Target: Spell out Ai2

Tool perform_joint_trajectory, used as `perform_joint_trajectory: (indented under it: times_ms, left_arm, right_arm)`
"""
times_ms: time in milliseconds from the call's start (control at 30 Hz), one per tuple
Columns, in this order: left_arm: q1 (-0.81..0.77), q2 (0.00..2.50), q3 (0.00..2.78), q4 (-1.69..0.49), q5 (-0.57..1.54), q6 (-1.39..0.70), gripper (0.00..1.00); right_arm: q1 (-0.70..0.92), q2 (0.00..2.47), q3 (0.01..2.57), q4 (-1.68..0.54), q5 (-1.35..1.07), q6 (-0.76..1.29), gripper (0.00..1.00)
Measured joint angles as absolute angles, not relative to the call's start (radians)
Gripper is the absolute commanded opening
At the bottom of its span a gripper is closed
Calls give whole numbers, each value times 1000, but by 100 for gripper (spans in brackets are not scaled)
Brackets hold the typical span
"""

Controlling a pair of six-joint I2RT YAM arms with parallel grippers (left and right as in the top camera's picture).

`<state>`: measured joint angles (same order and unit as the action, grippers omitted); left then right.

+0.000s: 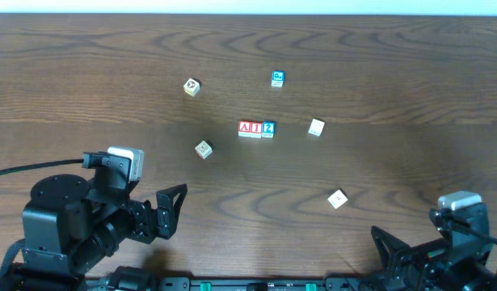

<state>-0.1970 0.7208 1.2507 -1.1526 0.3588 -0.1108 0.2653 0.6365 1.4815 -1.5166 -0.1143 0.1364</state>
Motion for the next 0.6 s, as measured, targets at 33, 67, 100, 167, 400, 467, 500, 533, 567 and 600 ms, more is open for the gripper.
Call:
perform_joint_trajectory:
  times_ms: [33, 67, 100, 167, 400, 467, 500, 533, 567, 600]
  left_arm:
    - [-197, 721, 1251, -1153, 359, -111, 95]
    - [-197, 720, 1251, -1153, 356, -110, 95]
    - [-197, 719, 1251, -1156, 345, -105, 95]
    - [-197, 708, 1250, -1164, 308, -99, 95]
    - [-119, 482, 1074, -1011, 152, -25, 95]
    - [-76, 389, 963, -950, 133, -1, 96]
    - [-54, 339, 896, -912, 127, 9, 95]
    - [-33, 289, 822, -871, 121, 21, 95]
    - [-19, 253, 763, -846, 118, 29, 95]
    - [-7, 219, 706, -816, 115, 35, 95]
  right_arm:
    - [265, 636, 1481, -1517, -114, 136, 99]
    - [265, 636, 1481, -1517, -114, 136, 99]
    - [265, 636, 1481, -1517, -114, 136, 99]
    - [265, 636, 1481, -1517, -114, 136, 99]
    - [265, 636, 1478, -1516, -112, 136, 99]
    - [265, 636, 1476, -1516, -111, 136, 99]
    - [265, 636, 1476, -1517, -112, 136, 99]
    - [265, 636, 1476, -1516, -112, 136, 99]
    - [265, 636, 1476, -1516, -111, 136, 99]
    - [265, 636, 1476, -1516, -111, 136, 99]
